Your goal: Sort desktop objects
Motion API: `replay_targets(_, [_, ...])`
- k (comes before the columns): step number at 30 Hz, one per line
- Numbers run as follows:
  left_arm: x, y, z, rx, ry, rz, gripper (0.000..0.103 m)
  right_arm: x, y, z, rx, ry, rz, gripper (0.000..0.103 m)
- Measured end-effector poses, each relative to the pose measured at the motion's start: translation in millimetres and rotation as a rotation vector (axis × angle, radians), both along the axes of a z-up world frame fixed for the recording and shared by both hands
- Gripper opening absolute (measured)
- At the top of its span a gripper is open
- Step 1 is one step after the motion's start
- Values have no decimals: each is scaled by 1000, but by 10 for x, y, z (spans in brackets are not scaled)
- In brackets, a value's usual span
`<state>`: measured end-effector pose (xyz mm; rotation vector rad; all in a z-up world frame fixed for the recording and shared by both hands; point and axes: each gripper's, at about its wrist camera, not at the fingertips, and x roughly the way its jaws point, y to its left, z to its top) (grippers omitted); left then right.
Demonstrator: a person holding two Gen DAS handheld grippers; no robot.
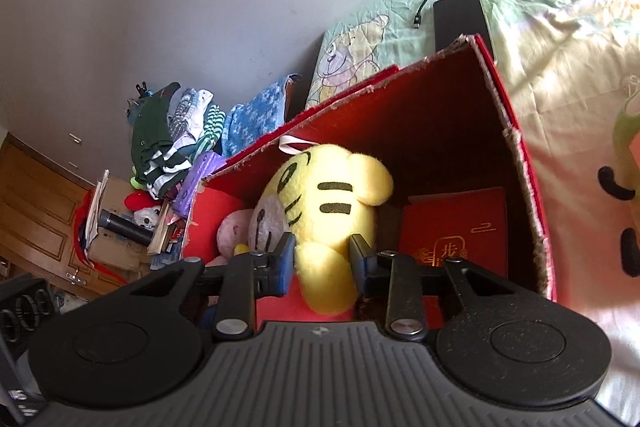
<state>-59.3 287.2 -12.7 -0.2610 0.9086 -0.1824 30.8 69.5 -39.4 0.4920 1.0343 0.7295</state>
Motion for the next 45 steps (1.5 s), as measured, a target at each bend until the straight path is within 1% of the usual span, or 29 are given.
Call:
replay_targets(3, [28,-11,-15,2,3,0,93,15,56,-21,4,3,17,32])
replay_targets(7, [72,4,-82,6,25,8,93,19,193,-92,-38,-7,48,31])
replay_targets(13, [119,41,-128,6,40,27,93,22,178,-113,-32,-4,52,31])
replay_targets(15, [136,32,-143,18,46,34,93,14,180,-103,-37,-11,57,31])
replay_targets(20, [158,-12,-160,56,54,43,93,-19,175,-57,-37,-34,57,37])
replay_targets(24, [151,1,-164,64,58,54,93,-21,133,-30,-30,-37,49,42])
replay_targets(25, [150,7,-161,63,59,56,92,-22,125,-22,-29,-37,44,45])
replay_targets(26, [146,11,-157,63,59,59,93,-27,113,-16,-27,-37,40,46])
replay_targets(34, [136,30,-163,69,69,77,94,-62,62,38,-22,-52,20,46])
replay_targets(39, [148,92,-196,47,91,100,95,-68,6,27,-5,-40,1,45])
replay_targets(42, [144,97,-200,48,94,106,95,-74,-3,17,2,-34,1,44])
replay_targets(45, [138,90,-196,51,97,111,95,-94,13,9,-1,-34,9,41])
